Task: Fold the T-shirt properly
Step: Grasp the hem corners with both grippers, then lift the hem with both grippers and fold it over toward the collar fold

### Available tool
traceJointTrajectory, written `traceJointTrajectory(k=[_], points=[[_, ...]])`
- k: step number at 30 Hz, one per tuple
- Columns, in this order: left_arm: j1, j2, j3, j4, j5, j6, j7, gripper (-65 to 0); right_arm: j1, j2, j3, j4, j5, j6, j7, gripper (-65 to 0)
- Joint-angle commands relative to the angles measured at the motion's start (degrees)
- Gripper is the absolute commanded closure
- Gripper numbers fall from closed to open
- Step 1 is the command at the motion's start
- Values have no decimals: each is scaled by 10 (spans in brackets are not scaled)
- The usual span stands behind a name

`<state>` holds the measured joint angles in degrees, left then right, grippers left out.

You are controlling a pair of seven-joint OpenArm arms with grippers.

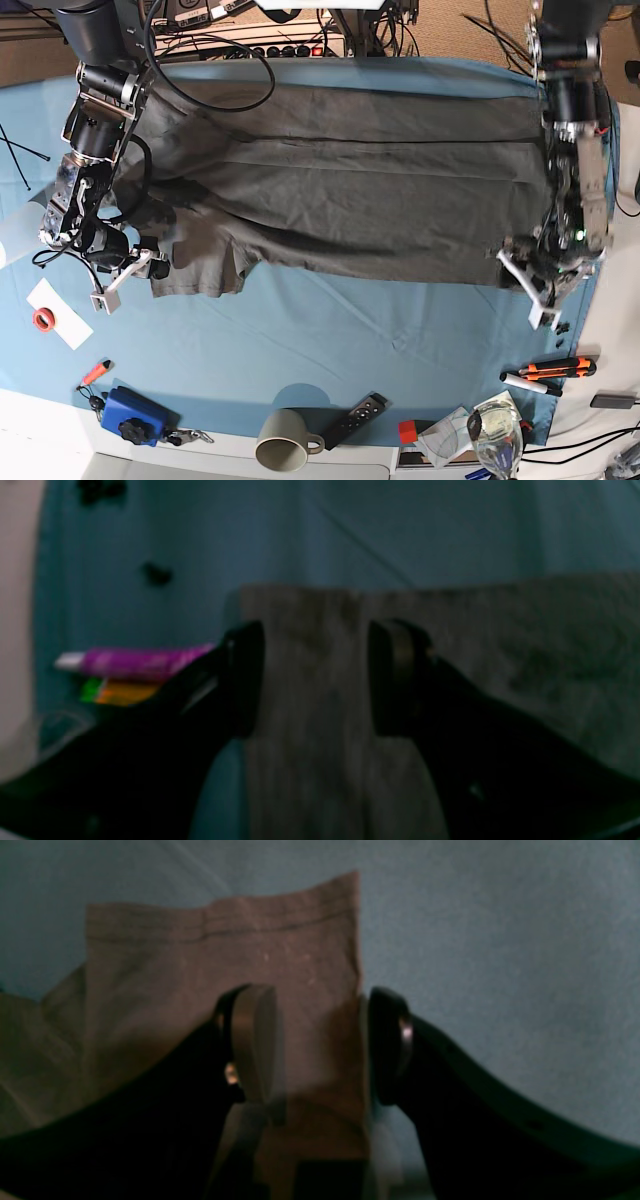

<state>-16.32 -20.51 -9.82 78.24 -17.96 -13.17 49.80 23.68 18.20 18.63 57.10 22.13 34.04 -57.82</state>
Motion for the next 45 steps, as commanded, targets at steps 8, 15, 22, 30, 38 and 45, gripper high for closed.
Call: traceJointTrajectory(k=[8, 15, 22, 30, 38, 45], points=[[-80, -8, 11, -110, 39, 31, -6, -333, 11, 7, 1, 5, -6, -2, -11, -293], [-80, -6, 11, -161, 39, 38, -5, -333, 11, 7, 1, 5, -6, -2, -12, -293], [-73, 3, 11, -191, 10, 26, 33, -281, 11, 7, 1, 5, 10, 8, -10, -293], [-72, 30, 11, -191, 10, 26, 66, -45, 11, 7, 1, 5, 9, 12, -9, -60], [-74, 30, 11, -191, 12, 27, 103, 0, 23, 7, 1, 5, 8, 10, -11, 0], [-78, 24, 10, -167, -7, 31, 142, 0, 63, 7, 1, 7, 8, 5, -11, 0]])
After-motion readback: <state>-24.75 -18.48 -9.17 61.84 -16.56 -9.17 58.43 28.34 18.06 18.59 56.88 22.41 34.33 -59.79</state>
